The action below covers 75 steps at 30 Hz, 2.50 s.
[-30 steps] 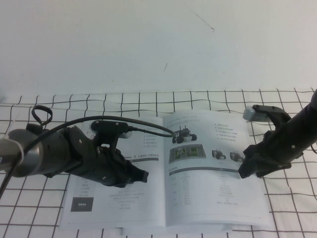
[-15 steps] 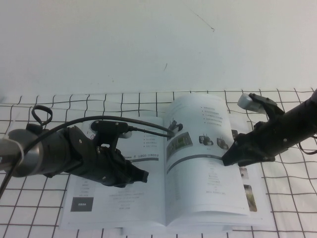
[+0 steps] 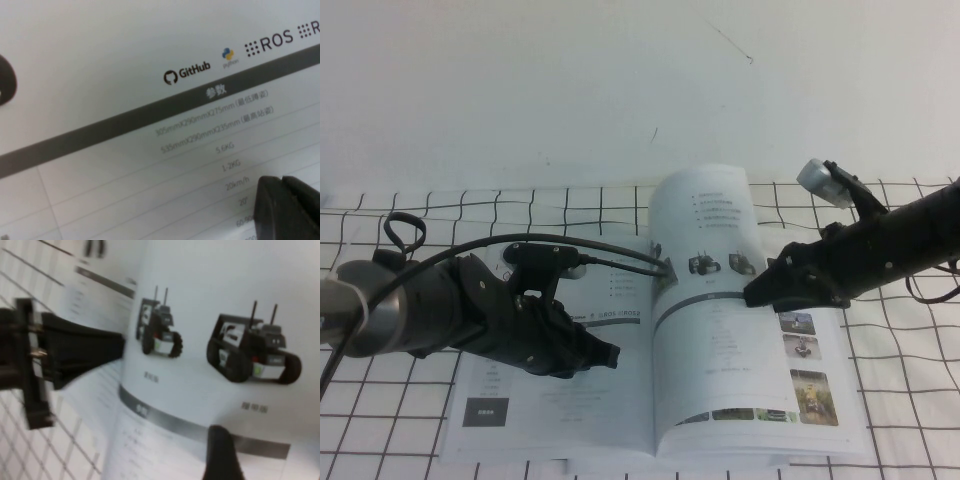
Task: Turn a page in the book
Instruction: Open the closed book
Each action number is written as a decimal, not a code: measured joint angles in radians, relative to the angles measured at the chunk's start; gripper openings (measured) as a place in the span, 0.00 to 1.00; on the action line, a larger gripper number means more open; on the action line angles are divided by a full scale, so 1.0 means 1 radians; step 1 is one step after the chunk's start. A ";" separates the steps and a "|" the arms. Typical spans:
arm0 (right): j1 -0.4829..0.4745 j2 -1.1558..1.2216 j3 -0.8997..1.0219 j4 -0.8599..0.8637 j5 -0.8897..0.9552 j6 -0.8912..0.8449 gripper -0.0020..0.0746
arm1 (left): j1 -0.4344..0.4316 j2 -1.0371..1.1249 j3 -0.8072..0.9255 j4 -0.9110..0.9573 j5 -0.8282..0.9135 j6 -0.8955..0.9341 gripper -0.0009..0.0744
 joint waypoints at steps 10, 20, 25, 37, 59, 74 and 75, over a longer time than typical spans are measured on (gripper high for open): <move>0.000 -0.013 0.000 0.155 0.078 -0.104 0.57 | 0.000 0.000 0.000 0.000 0.000 0.000 0.01; 0.000 -0.013 0.000 0.341 0.198 -0.198 0.57 | 0.000 0.000 0.000 0.000 0.000 0.000 0.01; 0.000 -0.013 0.000 0.411 0.228 -0.230 0.57 | 0.000 -0.031 0.002 -0.005 0.005 0.000 0.01; 0.051 -0.013 0.000 0.546 0.238 -0.303 0.57 | -0.001 -0.247 0.010 0.001 0.033 -0.021 0.01; 0.114 -0.013 0.000 0.608 0.187 -0.349 0.57 | -0.123 -0.645 0.275 -0.107 0.153 -0.030 0.01; 0.142 -0.013 0.000 0.610 0.146 -0.371 0.57 | -0.437 -0.577 0.287 -0.155 -0.157 -0.023 0.01; 0.142 -0.013 0.000 0.610 0.146 -0.371 0.57 | -0.437 -0.568 0.287 -0.159 -0.157 -0.023 0.01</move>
